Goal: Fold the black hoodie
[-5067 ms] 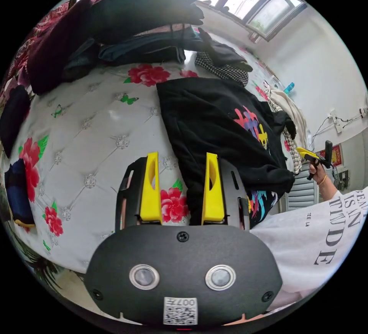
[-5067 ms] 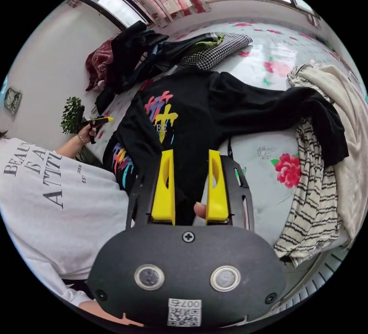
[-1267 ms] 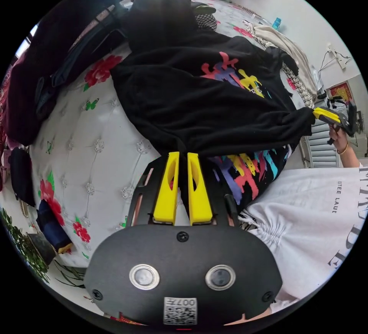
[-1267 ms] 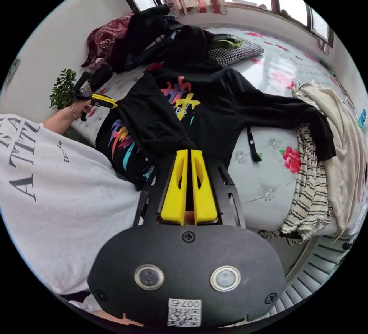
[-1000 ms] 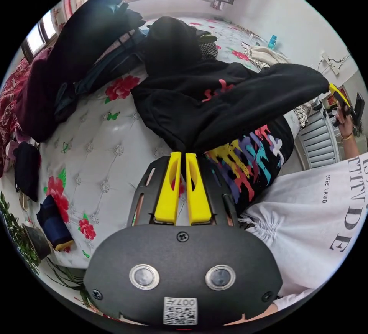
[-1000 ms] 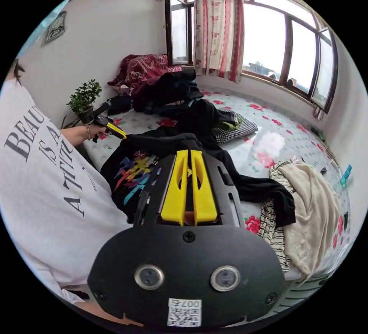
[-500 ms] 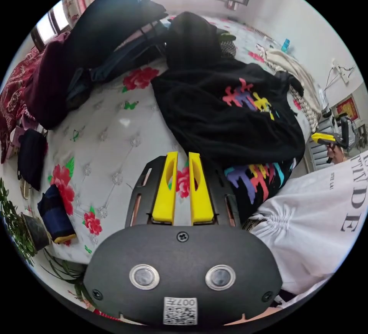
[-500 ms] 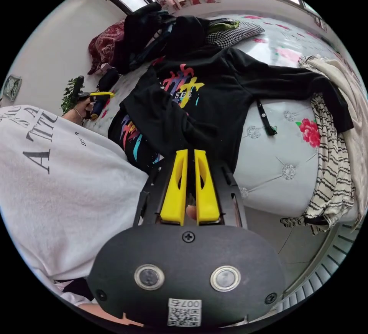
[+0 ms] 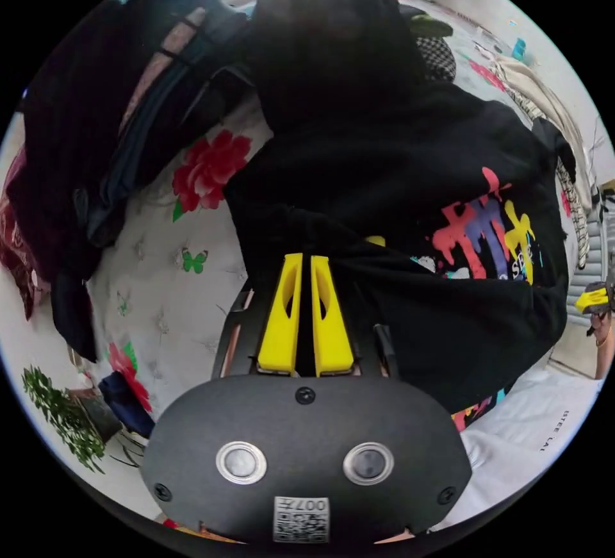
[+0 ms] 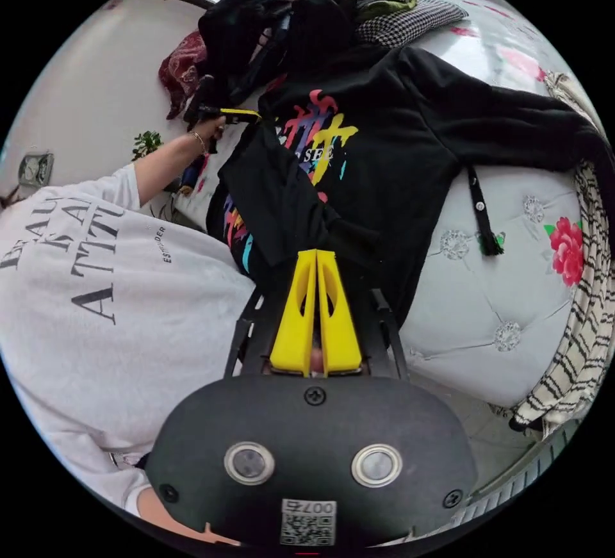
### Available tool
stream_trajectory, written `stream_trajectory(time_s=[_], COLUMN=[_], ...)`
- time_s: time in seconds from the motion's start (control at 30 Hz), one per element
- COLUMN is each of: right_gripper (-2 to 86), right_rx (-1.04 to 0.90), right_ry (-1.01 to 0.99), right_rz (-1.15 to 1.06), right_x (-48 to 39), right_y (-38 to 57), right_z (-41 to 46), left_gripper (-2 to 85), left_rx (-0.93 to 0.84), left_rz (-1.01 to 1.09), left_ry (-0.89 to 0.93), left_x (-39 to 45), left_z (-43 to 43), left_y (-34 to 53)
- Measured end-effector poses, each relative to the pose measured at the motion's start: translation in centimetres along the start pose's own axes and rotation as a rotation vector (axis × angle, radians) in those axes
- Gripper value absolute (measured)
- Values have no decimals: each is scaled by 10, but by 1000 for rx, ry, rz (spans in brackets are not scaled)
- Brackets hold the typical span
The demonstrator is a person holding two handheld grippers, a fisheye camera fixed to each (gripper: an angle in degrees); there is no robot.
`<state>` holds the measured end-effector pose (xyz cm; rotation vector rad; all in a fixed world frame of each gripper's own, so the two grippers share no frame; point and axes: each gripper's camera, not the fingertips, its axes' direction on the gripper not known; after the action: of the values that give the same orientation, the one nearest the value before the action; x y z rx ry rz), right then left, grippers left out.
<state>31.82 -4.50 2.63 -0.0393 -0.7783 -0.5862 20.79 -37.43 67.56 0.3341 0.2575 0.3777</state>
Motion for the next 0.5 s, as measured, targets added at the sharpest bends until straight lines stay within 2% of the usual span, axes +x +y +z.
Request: stream_trajectory(time_s=[0.1, 0.17, 0.23, 0.3, 0.37, 0.47, 0.5], right_gripper=[1, 4, 9, 14, 14, 13, 15], right_rx=[210, 261, 219, 72, 9, -30, -21], right_ry=[-56, 53, 153, 114, 125, 217, 191], right_rz=[75, 49, 13, -34, -54, -11, 11], right_x=[20, 23, 30, 45, 51, 68, 78], right_y=[23, 26, 16, -6, -17, -25, -24], right_z=[-56, -65, -46, -1, 25, 40, 33], left_gripper=[1, 1, 3, 11, 20, 40, 48], left_rx=[124, 180, 195, 172, 134, 113, 108], left_rz=[-170, -285, -338, -331, -330, -319, -319], left_ry=[50, 93, 82, 60, 46, 40, 30], left_x=[-46, -73, -84, -82, -80, -79, -80], left_z=[-24, -35, -39, -34, -27, -24, -27], left_y=[34, 49, 53, 47, 41, 33, 31])
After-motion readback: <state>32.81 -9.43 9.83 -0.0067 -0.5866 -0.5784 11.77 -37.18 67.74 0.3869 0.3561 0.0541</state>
